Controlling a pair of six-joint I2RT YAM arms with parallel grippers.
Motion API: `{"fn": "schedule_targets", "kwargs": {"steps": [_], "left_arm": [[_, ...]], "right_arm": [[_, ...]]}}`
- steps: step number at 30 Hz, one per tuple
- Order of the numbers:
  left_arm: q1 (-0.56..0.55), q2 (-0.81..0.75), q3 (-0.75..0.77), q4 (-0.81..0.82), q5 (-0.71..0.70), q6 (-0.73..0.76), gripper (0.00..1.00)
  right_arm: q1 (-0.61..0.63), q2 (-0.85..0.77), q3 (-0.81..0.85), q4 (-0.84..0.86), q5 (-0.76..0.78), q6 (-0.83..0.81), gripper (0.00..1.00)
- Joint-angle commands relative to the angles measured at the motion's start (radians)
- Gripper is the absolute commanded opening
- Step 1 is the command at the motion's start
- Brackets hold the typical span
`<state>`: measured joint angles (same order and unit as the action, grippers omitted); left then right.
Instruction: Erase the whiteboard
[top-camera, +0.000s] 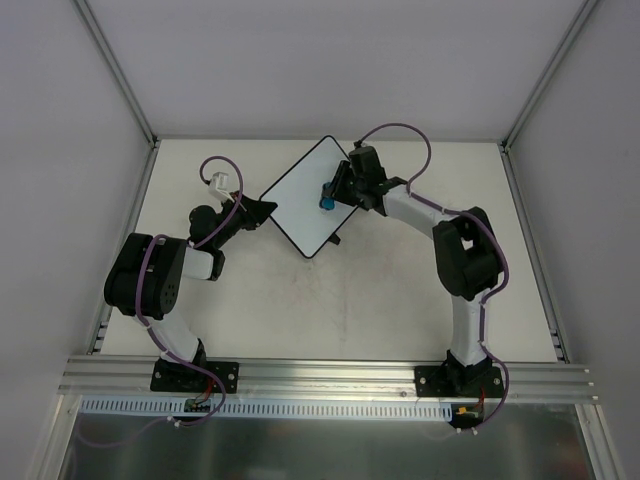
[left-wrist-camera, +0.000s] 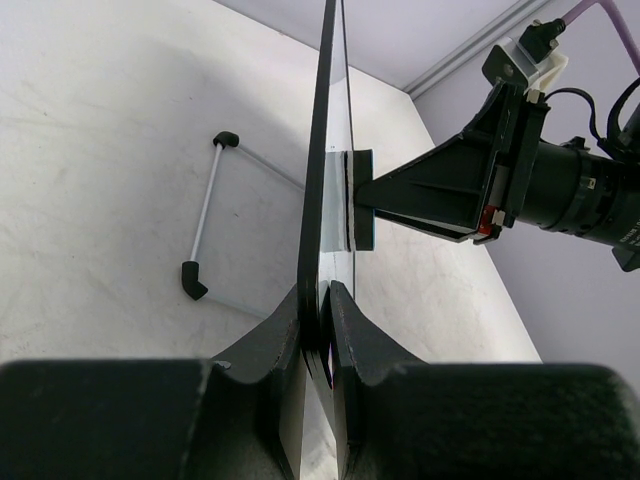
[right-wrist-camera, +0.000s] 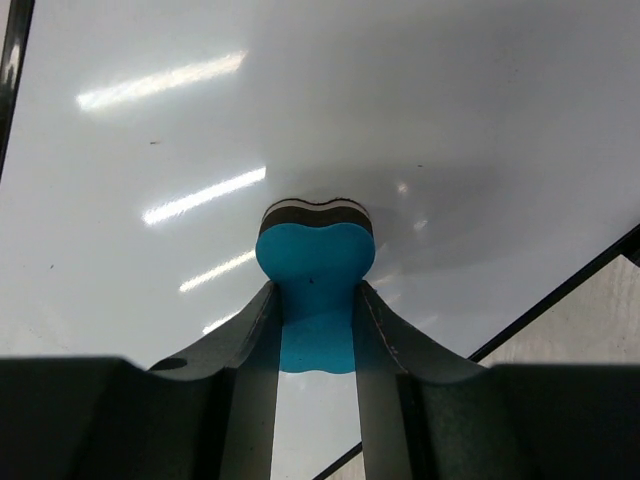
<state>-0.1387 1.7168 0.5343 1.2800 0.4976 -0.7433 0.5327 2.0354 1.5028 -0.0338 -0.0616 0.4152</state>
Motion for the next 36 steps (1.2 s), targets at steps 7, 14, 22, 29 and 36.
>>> {"fn": "schedule_targets", "kwargs": {"steps": [7,14,22,29,36], "left_arm": [[-0.016,-0.006,-0.013,0.094,0.041,0.064,0.0],[-0.016,-0.009,-0.014,0.096,0.042,0.062,0.0],[-0.016,-0.003,-0.011,0.097,0.041,0.058,0.0],[-0.016,-0.005,-0.013,0.099,0.041,0.061,0.0],[-0.016,0.0,-0.008,0.104,0.045,0.058,0.0]], "right_arm": [[-0.079,0.082,-0.153,0.081,-0.055,0.131,0.0],[-0.094,0.089,-0.148,0.11,-0.095,0.129,0.0],[-0.05,0.06,-0.147,0.103,-0.083,0.07,0.0],[0.015,0.014,-0.196,0.097,-0.072,0.036,0.0],[0.101,-0.012,-0.222,0.084,-0.041,0.004,0.0]]}}
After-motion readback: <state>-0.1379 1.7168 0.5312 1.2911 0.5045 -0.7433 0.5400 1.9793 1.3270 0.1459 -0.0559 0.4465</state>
